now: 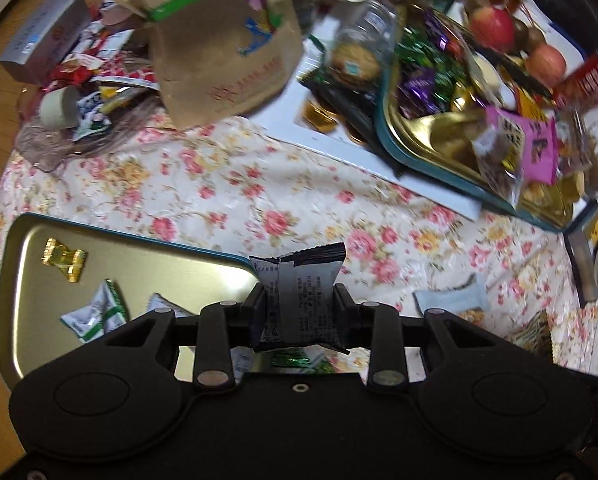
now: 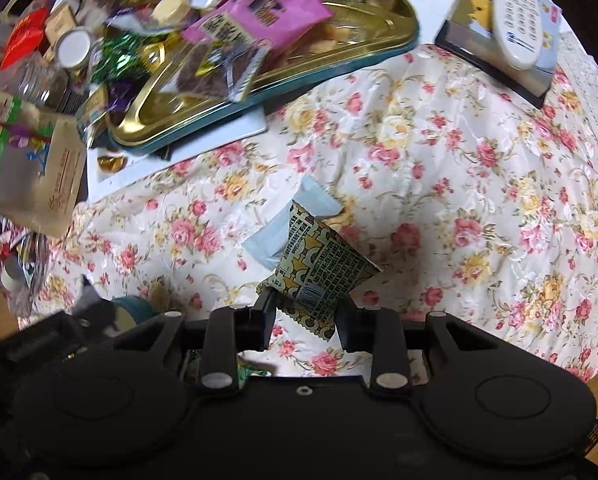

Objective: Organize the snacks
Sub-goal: 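Grasp the white-and-black packet with the left gripper and lift it, then drop the white packet into the gold tray with the left gripper while the right gripper carries its packet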

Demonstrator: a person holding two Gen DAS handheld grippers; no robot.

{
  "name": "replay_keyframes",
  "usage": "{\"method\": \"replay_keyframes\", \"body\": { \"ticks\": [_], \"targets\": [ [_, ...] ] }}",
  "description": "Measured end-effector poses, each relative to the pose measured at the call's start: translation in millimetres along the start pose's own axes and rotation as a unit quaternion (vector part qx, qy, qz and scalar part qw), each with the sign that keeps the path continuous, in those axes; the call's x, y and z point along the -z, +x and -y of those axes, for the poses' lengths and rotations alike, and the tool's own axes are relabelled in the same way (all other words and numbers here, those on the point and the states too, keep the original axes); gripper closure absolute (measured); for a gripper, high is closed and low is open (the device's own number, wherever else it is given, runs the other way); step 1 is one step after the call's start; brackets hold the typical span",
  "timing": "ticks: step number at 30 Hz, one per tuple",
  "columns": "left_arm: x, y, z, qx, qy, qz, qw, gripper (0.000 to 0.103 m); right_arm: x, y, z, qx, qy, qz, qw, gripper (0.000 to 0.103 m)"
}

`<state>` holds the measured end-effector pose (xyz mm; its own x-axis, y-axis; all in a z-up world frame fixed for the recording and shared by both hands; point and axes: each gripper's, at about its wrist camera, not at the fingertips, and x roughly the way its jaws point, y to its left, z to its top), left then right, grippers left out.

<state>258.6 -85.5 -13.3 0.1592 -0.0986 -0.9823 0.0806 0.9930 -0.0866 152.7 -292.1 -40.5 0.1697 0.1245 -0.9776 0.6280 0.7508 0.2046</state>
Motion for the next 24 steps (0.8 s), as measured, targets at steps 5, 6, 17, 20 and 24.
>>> {"method": "replay_keyframes", "body": {
  "ticks": [5, 6, 17, 20, 24],
  "targets": [
    [-5, -5, -26, -0.008, -0.032, 0.006, 0.9994, 0.061, 5, 2, -20, -0.002, -0.025, 0.006, 1.0, 0.07],
    [-7, -6, -30, -0.009, -0.037, 0.006, 0.9993, 0.061, 6, 2, -24, -0.003, -0.029, 0.008, 1.0, 0.07],
    [-22, -21, -93, -0.036, -0.092, 0.03, 0.9947, 0.061, 26, 2, -80, -0.031, -0.106, 0.025, 0.994, 0.07],
    [-26, -22, -111, -0.042, -0.111, 0.033, 0.9924, 0.061, 33, 2, -94, -0.04, -0.129, 0.028, 0.99, 0.07],
    [-27, -24, -130, -0.045, -0.13, 0.031, 0.9901, 0.061, 40, 6, -113, -0.052, -0.154, 0.022, 0.987, 0.07]
  ]
}}
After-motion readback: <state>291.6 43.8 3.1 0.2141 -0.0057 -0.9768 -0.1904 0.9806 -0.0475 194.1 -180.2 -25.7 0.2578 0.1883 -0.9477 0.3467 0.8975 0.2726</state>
